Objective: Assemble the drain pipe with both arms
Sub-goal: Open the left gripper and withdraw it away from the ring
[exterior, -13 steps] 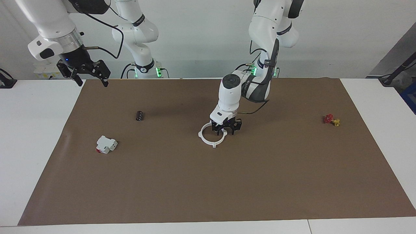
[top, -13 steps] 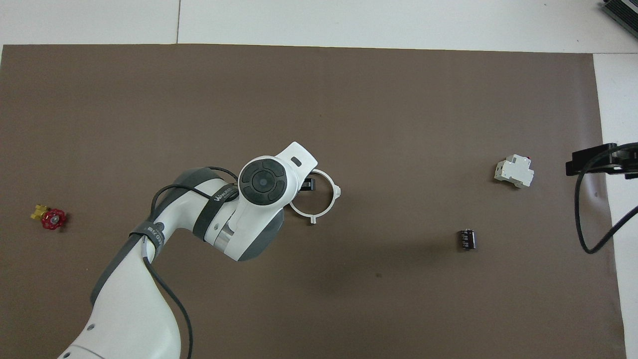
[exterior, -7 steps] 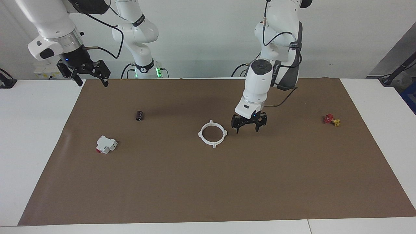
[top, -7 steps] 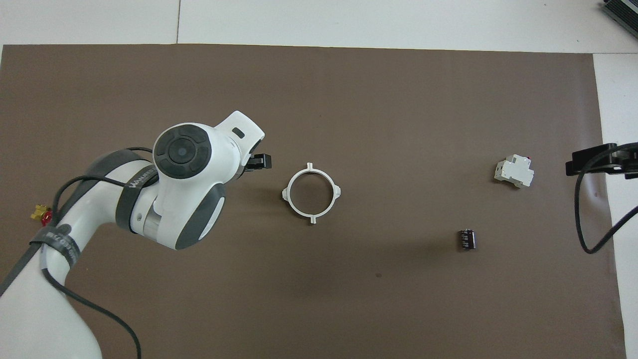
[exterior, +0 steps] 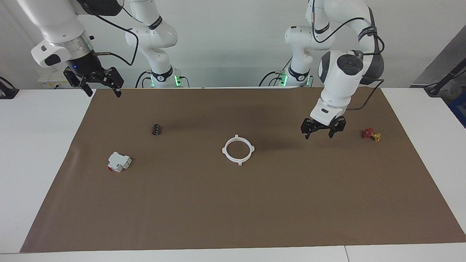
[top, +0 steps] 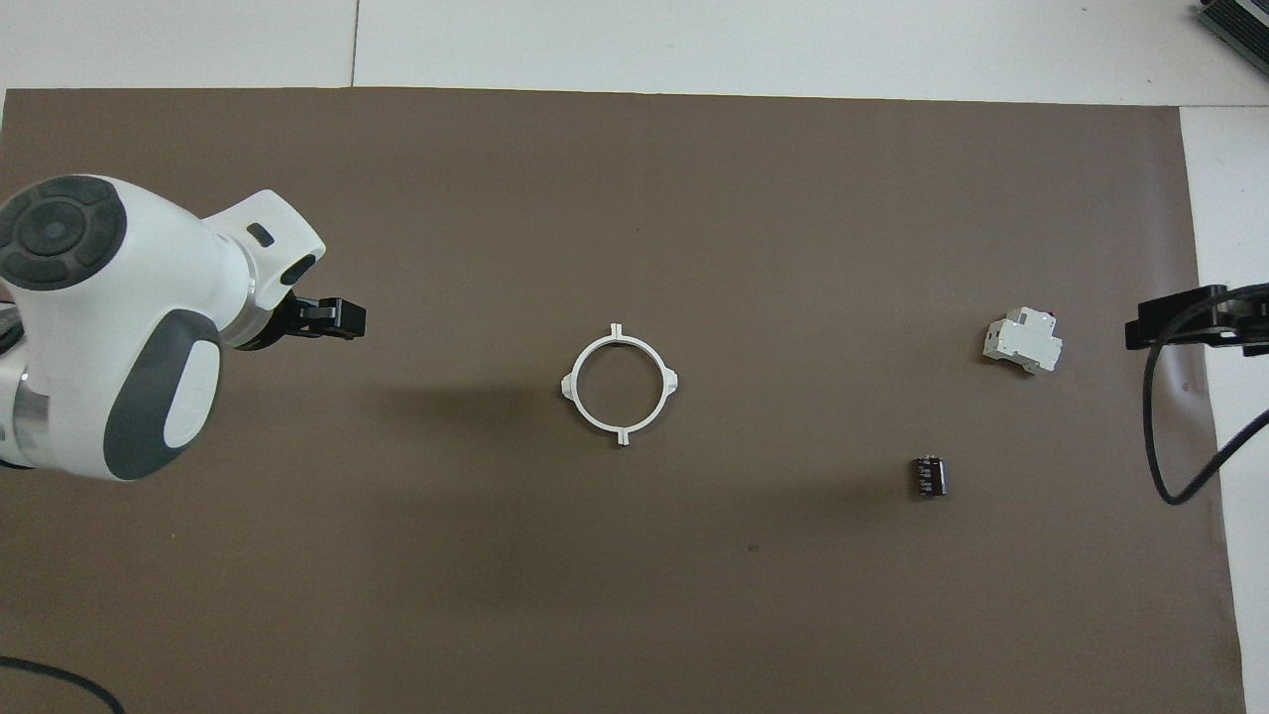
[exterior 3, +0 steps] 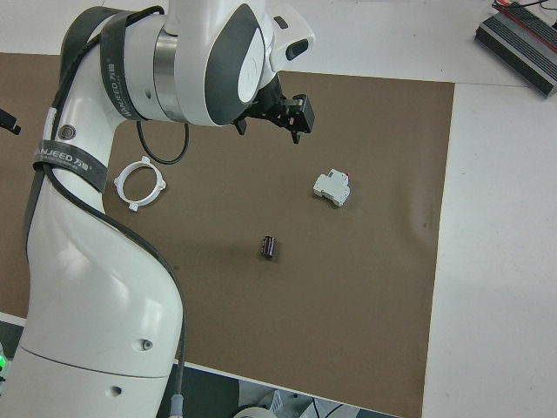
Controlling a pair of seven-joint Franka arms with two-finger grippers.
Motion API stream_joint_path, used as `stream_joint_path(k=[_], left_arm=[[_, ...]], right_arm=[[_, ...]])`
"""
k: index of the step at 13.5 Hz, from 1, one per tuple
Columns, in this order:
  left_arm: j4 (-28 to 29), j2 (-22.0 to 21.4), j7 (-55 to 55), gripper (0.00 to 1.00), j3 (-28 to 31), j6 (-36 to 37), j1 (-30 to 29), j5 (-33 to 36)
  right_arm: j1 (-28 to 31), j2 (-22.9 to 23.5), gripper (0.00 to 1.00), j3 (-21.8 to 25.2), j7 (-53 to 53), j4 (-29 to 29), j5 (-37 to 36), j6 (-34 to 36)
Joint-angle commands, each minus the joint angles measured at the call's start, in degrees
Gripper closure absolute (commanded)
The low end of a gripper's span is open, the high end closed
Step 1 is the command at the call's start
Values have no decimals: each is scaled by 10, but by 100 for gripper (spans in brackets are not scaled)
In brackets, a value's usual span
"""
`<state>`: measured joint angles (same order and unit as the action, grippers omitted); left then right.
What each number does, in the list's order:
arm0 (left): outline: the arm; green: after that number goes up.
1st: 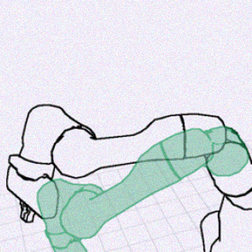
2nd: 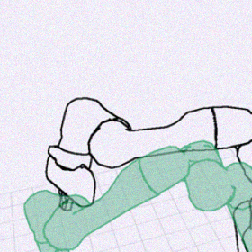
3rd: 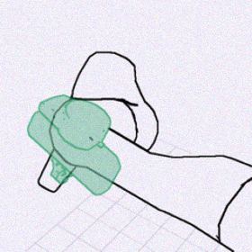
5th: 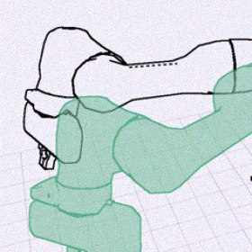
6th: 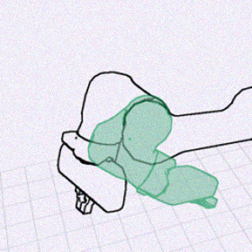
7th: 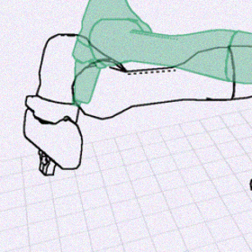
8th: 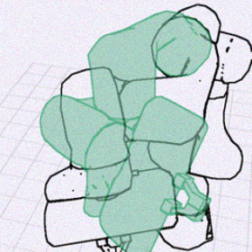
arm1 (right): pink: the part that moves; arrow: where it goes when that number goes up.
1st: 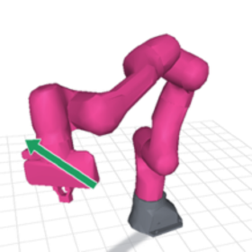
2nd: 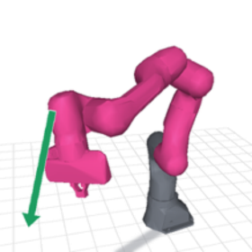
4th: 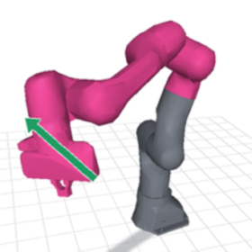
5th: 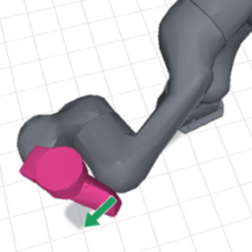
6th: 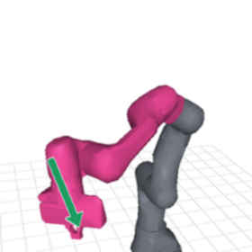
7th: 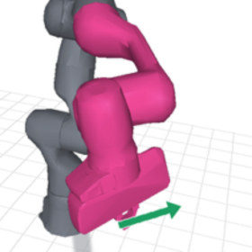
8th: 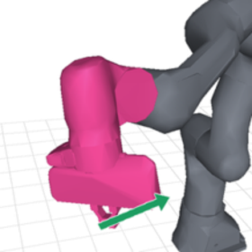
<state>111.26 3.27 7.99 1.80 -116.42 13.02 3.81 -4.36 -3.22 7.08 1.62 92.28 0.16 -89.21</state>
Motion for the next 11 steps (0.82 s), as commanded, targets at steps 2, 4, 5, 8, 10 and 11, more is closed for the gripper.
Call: stream_joint_path(k=[2,4,5,8,10,11], left_arm=[[15,-47,-113,0,-7,26,-77,-46],[5,-57,-183,0,-4,44,-113,-52],[-14,-57,-205,0,-4,60,-129,-51],[-102,-45,-217,0,-3,132,-132,-52],[-162,-30,-216,0,-3,178,-132,-52],[-196,-22,-216,0,-3,205,-132,-53]], right_arm=[[1,-6,0,-1,0,3,13,-4],[1,-6,0,-1,0,3,13,-4],[1,-6,0,-1,0,3,13,-4],[1,-6,0,-1,0,3,13,-4],[1,-6,0,-1,0,3,13,-4],[1,-6,0,-1,0,3,13,-4]])
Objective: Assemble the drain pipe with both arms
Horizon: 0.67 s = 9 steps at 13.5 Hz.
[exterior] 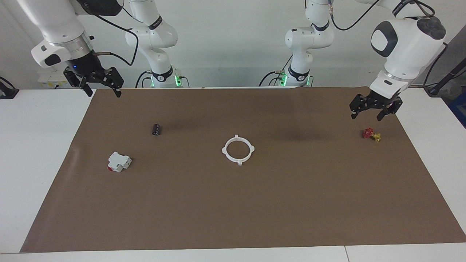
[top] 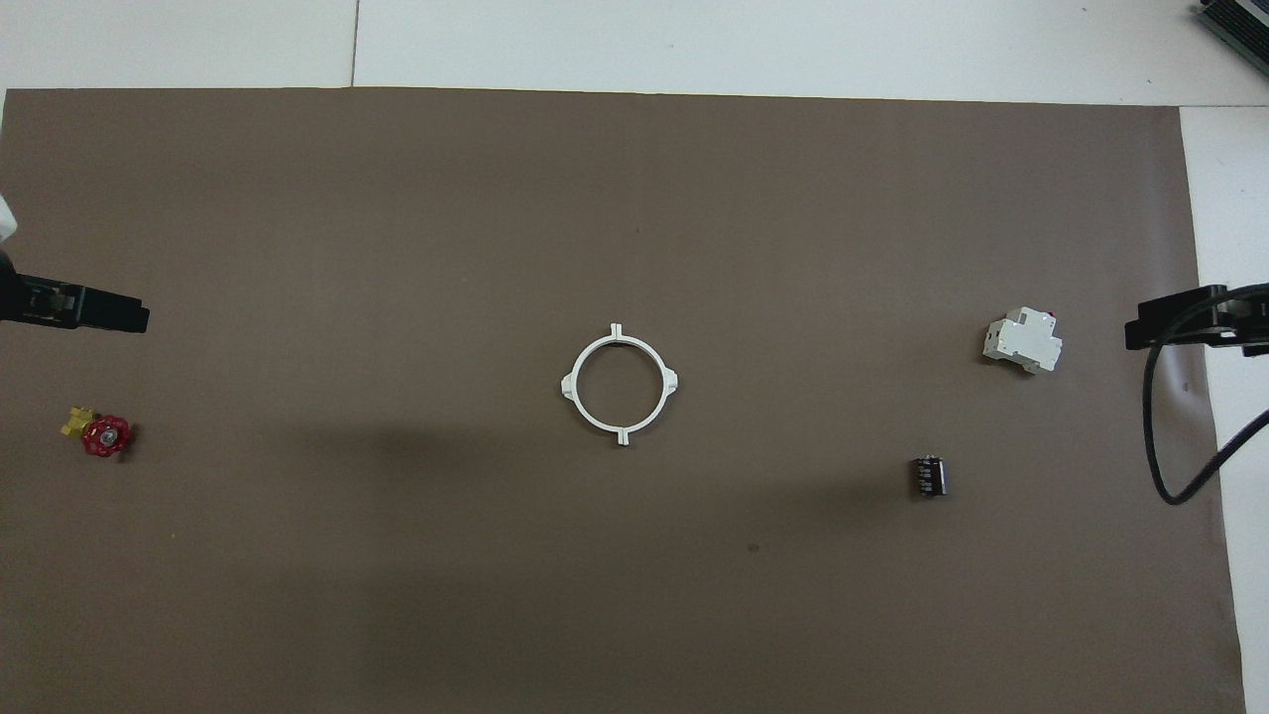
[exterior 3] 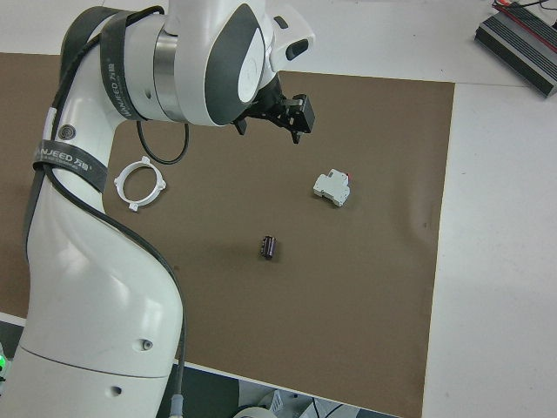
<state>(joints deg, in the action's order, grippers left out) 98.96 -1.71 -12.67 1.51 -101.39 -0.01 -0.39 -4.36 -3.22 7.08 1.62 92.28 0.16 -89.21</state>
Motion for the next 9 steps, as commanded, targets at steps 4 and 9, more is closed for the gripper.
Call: stream_joint_path(k=[4,9], left_arm=[[-151,53,-8,0,-1,129,-3,-22],[-101,7,25,0,-1,148,-2,-22]], right_arm=[[1,-6,0,-1,0,3,13,-4],[1,-6,0,-1,0,3,12,-4]])
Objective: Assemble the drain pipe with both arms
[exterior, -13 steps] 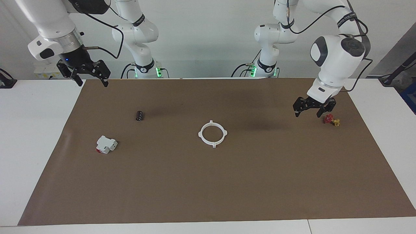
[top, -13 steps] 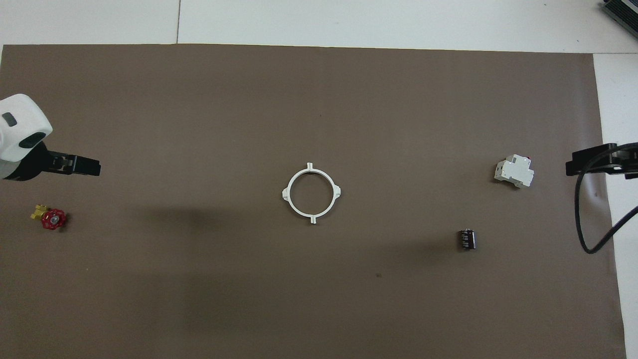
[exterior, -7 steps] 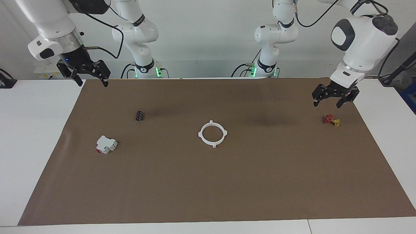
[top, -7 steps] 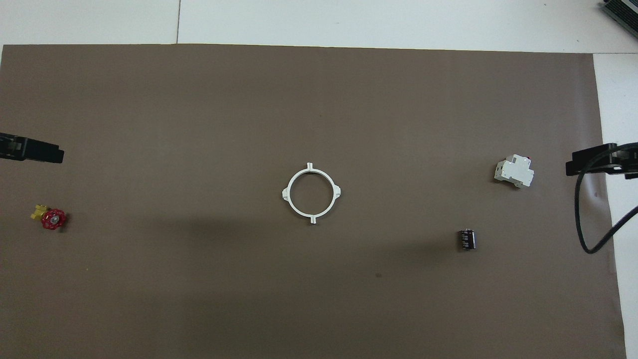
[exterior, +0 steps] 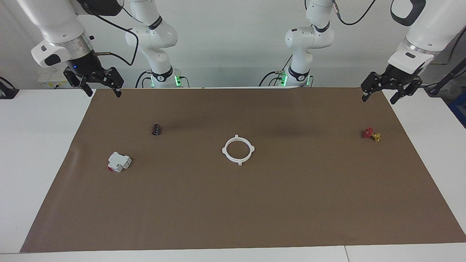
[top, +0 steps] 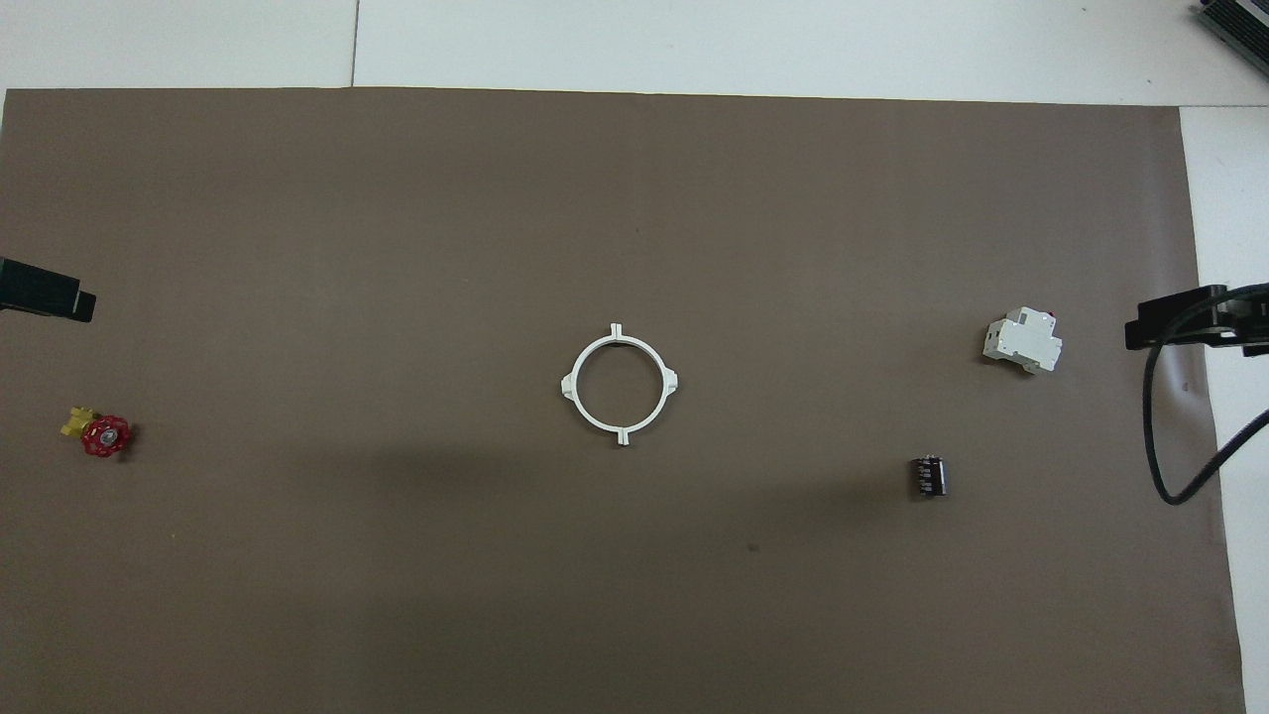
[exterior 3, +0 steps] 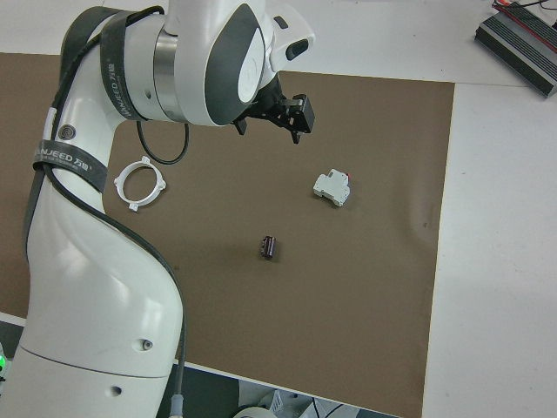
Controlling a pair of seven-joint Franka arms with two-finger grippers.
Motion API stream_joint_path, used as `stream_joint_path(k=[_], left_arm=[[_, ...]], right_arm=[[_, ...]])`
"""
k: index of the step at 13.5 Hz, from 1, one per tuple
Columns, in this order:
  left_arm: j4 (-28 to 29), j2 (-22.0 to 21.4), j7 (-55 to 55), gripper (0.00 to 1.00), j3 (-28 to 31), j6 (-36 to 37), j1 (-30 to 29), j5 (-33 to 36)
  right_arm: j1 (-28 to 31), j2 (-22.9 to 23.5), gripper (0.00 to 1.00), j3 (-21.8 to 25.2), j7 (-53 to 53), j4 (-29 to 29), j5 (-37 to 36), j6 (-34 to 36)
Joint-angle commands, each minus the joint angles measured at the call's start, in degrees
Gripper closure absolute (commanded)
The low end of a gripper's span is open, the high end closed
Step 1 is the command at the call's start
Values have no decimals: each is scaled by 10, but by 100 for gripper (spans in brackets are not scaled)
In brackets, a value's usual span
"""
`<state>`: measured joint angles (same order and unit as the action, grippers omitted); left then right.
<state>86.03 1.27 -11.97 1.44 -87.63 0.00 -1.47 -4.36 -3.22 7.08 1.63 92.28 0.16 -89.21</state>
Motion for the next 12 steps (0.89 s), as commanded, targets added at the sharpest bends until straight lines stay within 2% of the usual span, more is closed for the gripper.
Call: stream_joint_path(k=[1,12], left_arm=[[40,-28,21,0,0,7,-2,-11],[44,-31,22,0,0,11,-2,-10]], right_arm=[[1,-6,0,-1,0,3,13,-4],[1,-6,0,-1,0,3,13,-4]])
